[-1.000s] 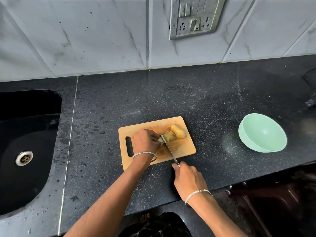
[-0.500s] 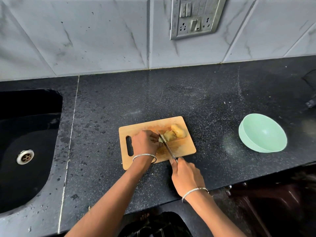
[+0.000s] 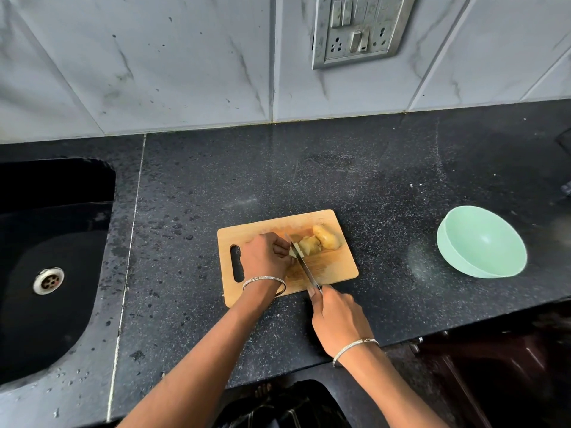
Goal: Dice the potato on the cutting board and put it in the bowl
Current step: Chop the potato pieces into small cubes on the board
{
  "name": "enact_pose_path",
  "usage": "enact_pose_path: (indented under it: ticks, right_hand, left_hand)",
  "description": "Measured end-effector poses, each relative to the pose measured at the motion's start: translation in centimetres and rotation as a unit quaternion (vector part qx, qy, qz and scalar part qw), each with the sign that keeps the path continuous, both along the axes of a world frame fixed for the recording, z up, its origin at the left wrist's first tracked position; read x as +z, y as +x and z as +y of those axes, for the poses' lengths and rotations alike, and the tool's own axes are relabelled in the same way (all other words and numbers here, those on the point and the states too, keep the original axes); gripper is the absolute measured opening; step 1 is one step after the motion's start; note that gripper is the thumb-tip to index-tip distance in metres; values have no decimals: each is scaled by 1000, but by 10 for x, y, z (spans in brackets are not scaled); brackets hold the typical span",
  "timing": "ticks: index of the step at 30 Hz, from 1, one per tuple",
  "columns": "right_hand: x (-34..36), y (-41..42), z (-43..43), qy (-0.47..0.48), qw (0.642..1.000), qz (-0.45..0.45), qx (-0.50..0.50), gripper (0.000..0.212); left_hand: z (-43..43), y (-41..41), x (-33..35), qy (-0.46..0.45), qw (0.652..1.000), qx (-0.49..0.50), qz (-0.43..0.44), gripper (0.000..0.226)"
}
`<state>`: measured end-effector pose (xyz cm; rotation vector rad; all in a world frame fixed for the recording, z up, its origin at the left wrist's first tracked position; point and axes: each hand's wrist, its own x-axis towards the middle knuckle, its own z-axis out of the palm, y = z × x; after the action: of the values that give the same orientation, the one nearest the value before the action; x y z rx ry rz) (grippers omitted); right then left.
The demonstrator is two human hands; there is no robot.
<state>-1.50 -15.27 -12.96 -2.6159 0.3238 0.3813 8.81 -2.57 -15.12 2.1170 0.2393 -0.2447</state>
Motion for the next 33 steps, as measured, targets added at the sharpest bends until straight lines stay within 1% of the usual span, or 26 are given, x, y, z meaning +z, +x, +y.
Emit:
enact_pose_path:
  ticks: [6, 9, 15, 19, 22, 25, 30, 33]
  right_hand:
    - [1, -2, -1, -22, 1000, -7, 13, 34]
    - [0, -3, 0, -37, 999, -15, 17, 35]
    - [3, -5, 5, -92, 995, -28, 30, 33]
    - [3, -2, 9, -90, 996, 4, 29, 34]
    - [1, 10, 11, -61, 996, 69, 2, 37]
    - [1, 16, 12, -45, 993, 105, -13, 39]
    - [-2, 14, 10, -35, 994, 98, -14, 40]
    - [-3, 10, 10, -42, 996, 76, -2, 39]
  left_hand:
    - [0, 0, 0, -2, 1000, 9, 3, 29]
    - [0, 1, -1, 1, 1000, 5, 5, 30]
    - [-1, 0, 2, 8, 1000, 7, 7, 26]
    - [1, 1, 1, 9, 1000, 3, 15, 24]
    - [1, 1, 3, 6, 1000, 1, 17, 26]
    - [-1, 0, 6, 33, 999, 0, 13, 24]
    - [-6, -4, 12, 107, 993, 30, -31, 19]
    - [-4, -5, 12, 138, 989, 16, -50, 17]
